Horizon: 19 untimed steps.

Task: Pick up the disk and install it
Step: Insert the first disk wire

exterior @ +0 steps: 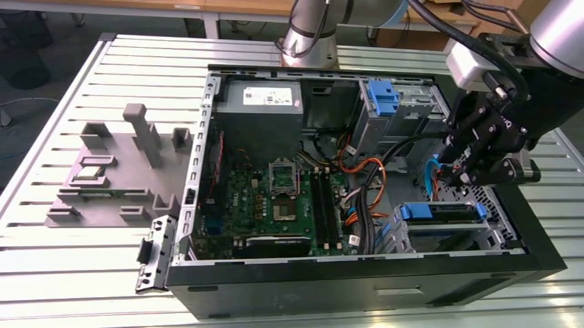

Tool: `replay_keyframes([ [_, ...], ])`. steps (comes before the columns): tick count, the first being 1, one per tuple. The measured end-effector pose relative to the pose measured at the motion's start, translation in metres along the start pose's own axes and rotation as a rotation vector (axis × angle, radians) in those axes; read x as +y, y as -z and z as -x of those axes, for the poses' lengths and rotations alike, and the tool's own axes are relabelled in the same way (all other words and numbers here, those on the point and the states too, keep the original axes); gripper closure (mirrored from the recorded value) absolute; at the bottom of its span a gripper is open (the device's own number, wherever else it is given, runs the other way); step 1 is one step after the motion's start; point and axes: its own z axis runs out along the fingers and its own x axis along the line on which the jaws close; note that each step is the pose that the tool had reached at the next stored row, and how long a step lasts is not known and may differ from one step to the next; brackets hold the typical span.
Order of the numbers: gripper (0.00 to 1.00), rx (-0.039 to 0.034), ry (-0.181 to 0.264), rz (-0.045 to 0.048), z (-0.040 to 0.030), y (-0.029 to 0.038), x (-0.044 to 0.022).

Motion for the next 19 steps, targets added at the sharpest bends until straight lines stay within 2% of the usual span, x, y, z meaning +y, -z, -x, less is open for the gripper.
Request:
replay_keyframes([
  [4,0.58,0.0006,0.000,0.0058,-0.0002,-0.0038,-0.0007],
  [14,0.58,0.0006,0.000,0.0063,-0.0002,-0.0039,-0.0008],
  [15,0.59,0.0006,0.000,0.0063,-0.0002,-0.0039,-0.0008],
  [16,0.66,0.0006,0.000,0.0063,-0.0002,-0.0039,-0.0009],
  [17,0.66,0.0006,0.000,0.0063,-0.0002,-0.0039,-0.0008],
  [19,0.78,0.0006,0.000,0.0063,-0.0002,-0.0039,-0.0009],
])
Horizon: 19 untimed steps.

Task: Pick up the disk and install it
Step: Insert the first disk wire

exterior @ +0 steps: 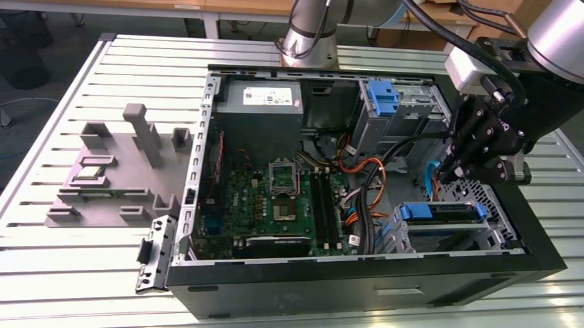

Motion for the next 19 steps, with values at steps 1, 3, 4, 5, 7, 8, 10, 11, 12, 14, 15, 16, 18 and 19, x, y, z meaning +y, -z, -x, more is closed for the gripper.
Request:
replay_keyframes([
  [1,0.78,0.0000,0.000,0.0000,0.0000,0.0000,0.0000],
  [3,0.85,0.0000,0.000,0.0001,0.0000,0.0000,0.0000],
  [4,0.85,0.0000,0.000,0.0000,0.0000,0.0000,0.0000],
  [5,0.85,0.0000,0.000,0.0000,0.0000,0.0000,0.0000],
  [7,0.85,0.0000,0.000,0.0001,0.0000,0.0000,0.0000],
  [8,0.85,0.0000,0.000,0.0001,0.0000,0.0000,0.0000],
  [10,0.85,0.0000,0.000,0.0001,0.0000,0.0000,0.0000],
  [11,0.85,0.0000,0.000,0.0001,0.0000,0.0000,0.0000],
  [12,0.85,0.0000,0.000,0.0002,0.0000,0.0000,0.0000],
  [14,0.85,0.0000,0.000,0.0002,0.0000,0.0000,0.0000],
  [15,0.84,0.0000,0.000,0.0002,0.0000,0.0000,0.0000],
  [16,0.78,0.0000,0.000,0.0001,0.0000,0.0000,0.0000],
  [18,0.78,0.0000,0.000,0.0002,0.0000,0.0000,0.0000],
  [19,0.71,0.0000,0.000,0.0002,0.0000,0.0000,0.0000],
])
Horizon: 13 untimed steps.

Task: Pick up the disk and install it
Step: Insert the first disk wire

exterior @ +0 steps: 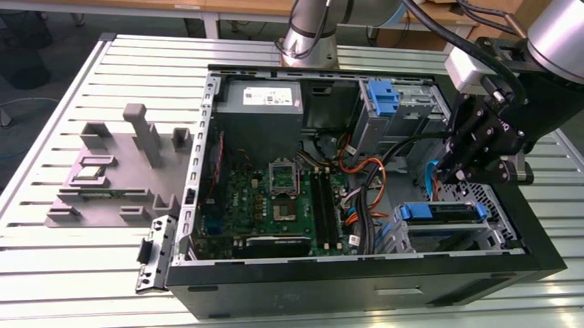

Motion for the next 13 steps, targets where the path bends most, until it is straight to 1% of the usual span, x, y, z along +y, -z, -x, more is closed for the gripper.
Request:
replay_keyframes([
  [3,0.71,-0.0003,0.000,0.0000,-0.0005,-0.0019,-0.0001],
  [5,0.71,0.0013,-0.001,-0.0001,-0.0009,-0.0043,-0.0003],
  [8,0.71,0.0071,-0.003,-0.0004,-0.0011,-0.0072,-0.0005],
  [9,0.71,0.0082,-0.003,-0.0004,-0.0011,-0.0074,-0.0005],
  [13,0.71,0.0082,-0.003,-0.0004,-0.0011,-0.0075,-0.0005],
])
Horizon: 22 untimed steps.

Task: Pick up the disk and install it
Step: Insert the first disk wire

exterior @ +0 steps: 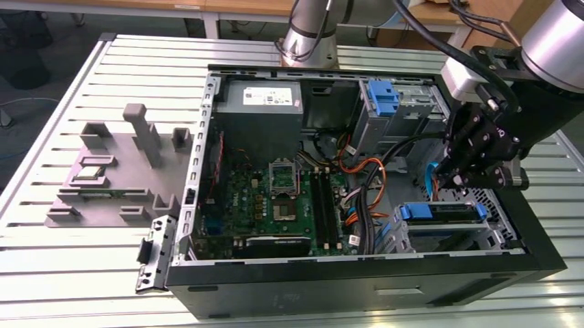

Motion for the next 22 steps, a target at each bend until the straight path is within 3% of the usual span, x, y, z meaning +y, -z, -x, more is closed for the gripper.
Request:
replay_keyframes([
  [4,0.73,-0.0001,0.000,0.0000,0.0000,-0.0001,0.0000],
  [7,0.84,0.0000,0.000,0.0000,0.0000,-0.0002,0.0000],
  [17,0.84,-0.0003,0.000,0.0000,-0.0004,-0.0005,0.0000],
  [22,0.84,-0.0001,0.000,0.0000,-0.0060,-0.0001,-0.0001],
])
